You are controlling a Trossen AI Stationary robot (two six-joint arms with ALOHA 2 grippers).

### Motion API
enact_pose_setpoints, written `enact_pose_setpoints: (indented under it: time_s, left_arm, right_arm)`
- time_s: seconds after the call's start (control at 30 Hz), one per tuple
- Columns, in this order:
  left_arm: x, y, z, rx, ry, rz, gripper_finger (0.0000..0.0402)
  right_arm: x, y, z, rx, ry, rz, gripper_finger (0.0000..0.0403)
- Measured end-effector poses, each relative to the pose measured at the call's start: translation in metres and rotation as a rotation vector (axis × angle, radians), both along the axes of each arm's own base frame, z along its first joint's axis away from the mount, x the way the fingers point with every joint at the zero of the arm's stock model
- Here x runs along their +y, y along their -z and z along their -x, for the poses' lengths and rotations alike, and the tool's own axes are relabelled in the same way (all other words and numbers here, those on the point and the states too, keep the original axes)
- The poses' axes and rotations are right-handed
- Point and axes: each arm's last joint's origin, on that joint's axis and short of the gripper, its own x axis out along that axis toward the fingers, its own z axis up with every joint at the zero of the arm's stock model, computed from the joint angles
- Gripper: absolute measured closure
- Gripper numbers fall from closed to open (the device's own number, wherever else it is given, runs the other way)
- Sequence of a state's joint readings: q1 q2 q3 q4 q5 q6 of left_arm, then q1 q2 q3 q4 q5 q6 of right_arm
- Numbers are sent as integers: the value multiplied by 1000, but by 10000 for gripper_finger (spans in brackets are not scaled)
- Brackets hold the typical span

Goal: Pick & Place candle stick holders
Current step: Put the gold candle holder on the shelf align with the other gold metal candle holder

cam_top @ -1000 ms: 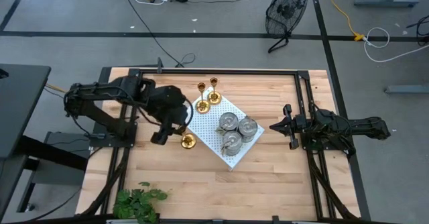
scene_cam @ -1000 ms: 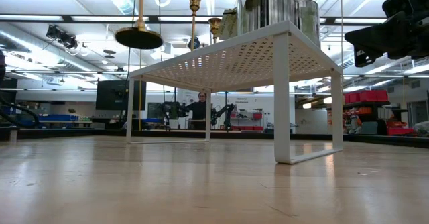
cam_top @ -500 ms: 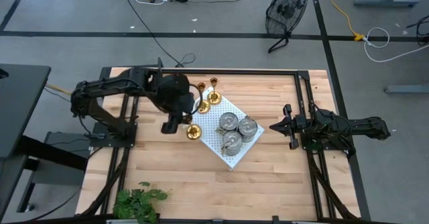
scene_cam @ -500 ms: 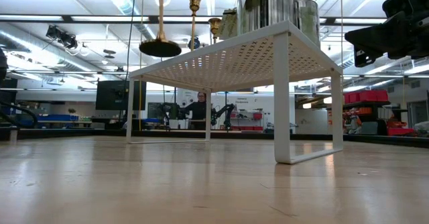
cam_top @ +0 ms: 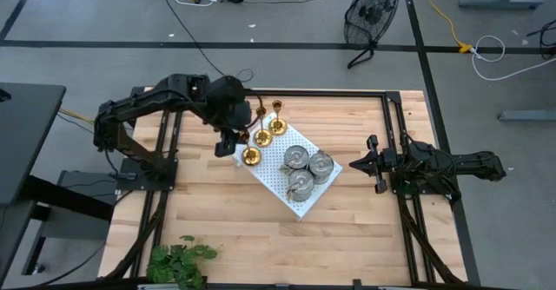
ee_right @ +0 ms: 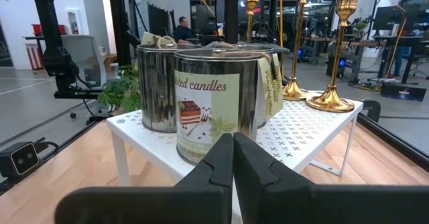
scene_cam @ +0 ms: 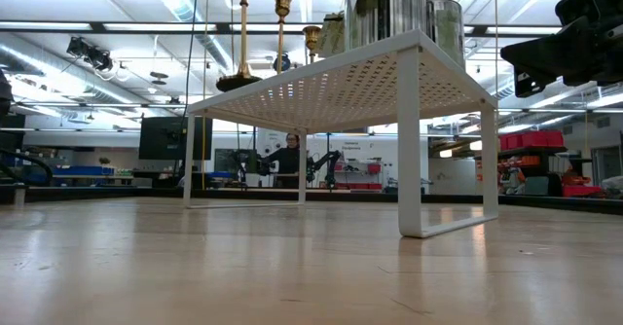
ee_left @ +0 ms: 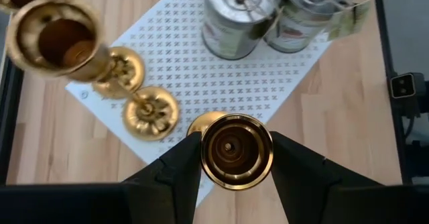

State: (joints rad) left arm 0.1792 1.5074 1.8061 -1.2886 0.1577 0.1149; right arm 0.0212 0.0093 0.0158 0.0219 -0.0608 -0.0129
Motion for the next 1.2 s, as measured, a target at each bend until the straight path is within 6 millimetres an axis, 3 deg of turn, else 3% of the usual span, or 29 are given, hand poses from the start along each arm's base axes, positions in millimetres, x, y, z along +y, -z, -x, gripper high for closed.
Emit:
enact_pose_setpoints:
  time_s: [0.27,0.8,1.2]
  left_arm:
    - [8,1,3,24,-31,6,230]
    - [0,1,2,27,-25,4,230]
    - [12,2,4,33,-106,16,230]
  right_arm:
    - [0,0,0,0,0,0,387]
    - [0,0,0,0,0,0,387]
    - [0,0,0,0,0,0,387]
